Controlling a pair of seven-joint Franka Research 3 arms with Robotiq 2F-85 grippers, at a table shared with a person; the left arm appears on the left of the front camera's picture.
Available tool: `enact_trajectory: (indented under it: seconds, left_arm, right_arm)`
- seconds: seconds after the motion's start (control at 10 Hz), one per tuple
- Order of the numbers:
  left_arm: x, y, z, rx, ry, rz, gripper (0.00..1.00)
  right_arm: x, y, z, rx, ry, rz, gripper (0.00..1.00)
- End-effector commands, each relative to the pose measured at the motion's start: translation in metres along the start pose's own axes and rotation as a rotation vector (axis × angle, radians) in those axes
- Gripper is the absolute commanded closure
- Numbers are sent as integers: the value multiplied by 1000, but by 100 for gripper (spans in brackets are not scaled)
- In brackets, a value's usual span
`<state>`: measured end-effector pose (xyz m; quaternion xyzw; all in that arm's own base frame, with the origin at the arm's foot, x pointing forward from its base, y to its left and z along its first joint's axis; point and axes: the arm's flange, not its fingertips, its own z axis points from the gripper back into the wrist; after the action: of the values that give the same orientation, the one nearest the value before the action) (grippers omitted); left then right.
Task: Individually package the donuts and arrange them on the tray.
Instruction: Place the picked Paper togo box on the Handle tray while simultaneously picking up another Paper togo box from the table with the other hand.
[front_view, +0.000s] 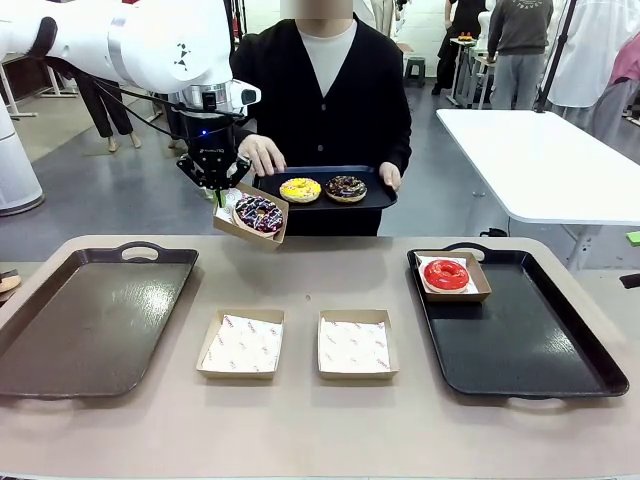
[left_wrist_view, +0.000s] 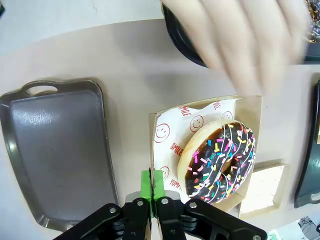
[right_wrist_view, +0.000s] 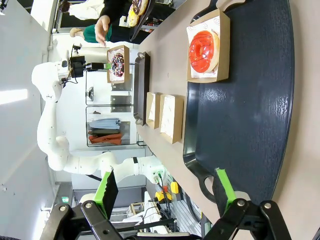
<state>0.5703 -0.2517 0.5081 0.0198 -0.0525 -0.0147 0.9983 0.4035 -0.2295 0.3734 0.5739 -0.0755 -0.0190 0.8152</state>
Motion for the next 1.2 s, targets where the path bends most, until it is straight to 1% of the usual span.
enact_trajectory:
  seconds: [0.0, 1.1]
  left_arm:
    - [-4, 2, 2, -1, -8, -6, 99]
    - [-4, 2, 2, -1, -8, -6, 99]
  right_arm:
    - [-1, -2, 0, -4, -2, -11, 0]
    - [-1, -2, 0, -4, -2, -11, 0]
